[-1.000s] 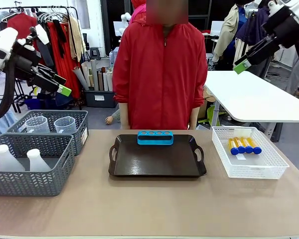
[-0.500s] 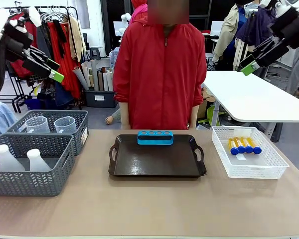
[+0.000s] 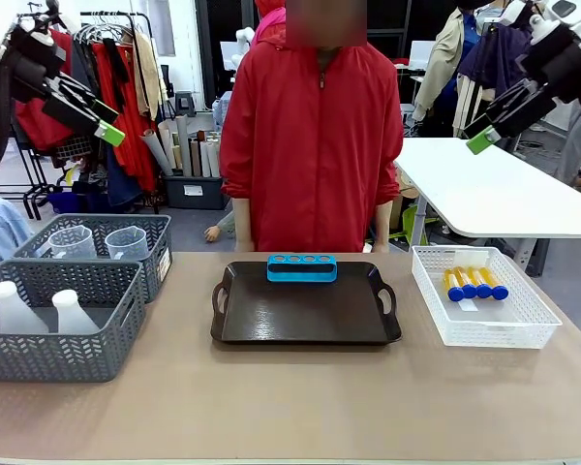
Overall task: Prepare the laboratory tools.
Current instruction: Pick up one Small flask and place it on the Handle tray.
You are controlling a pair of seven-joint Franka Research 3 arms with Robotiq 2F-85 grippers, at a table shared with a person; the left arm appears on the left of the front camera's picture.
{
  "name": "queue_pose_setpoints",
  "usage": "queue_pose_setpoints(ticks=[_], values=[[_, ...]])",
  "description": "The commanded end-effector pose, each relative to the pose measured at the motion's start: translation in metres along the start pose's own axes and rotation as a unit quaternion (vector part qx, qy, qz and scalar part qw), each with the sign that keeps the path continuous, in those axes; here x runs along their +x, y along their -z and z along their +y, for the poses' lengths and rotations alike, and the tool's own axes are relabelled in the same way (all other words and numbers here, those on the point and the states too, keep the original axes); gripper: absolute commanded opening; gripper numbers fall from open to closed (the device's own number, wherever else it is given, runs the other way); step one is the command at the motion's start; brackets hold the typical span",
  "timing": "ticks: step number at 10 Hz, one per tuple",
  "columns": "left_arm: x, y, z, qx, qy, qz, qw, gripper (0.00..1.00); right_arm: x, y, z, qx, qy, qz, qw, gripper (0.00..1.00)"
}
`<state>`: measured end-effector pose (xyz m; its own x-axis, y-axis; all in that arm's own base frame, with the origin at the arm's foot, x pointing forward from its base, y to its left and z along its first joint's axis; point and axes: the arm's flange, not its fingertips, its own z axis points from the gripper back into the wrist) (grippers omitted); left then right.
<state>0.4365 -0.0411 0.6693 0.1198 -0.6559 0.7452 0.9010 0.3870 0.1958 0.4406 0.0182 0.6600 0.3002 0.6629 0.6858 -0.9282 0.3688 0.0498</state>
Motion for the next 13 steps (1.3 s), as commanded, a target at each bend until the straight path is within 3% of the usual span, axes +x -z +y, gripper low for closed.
queue_pose_setpoints(ticks=[1,9,13], values=[[-0.003,-0.001,-0.003,0.006,0.001,-0.001,1.000,1.00,0.000,-0.003,0.002,0.000,-0.004,-0.001,1.000,1.00],[0.000,0.000,0.000,0.001,0.000,0.000,1.000,1.00,0.000,-0.003,0.002,0.000,-0.004,-0.001,1.000,1.00],[0.000,-0.023,0.001,-0.054,-0.008,0.093,0.994,1.00,0.000,-0.003,0.002,0.000,-0.004,-0.001,1.000,1.00]])
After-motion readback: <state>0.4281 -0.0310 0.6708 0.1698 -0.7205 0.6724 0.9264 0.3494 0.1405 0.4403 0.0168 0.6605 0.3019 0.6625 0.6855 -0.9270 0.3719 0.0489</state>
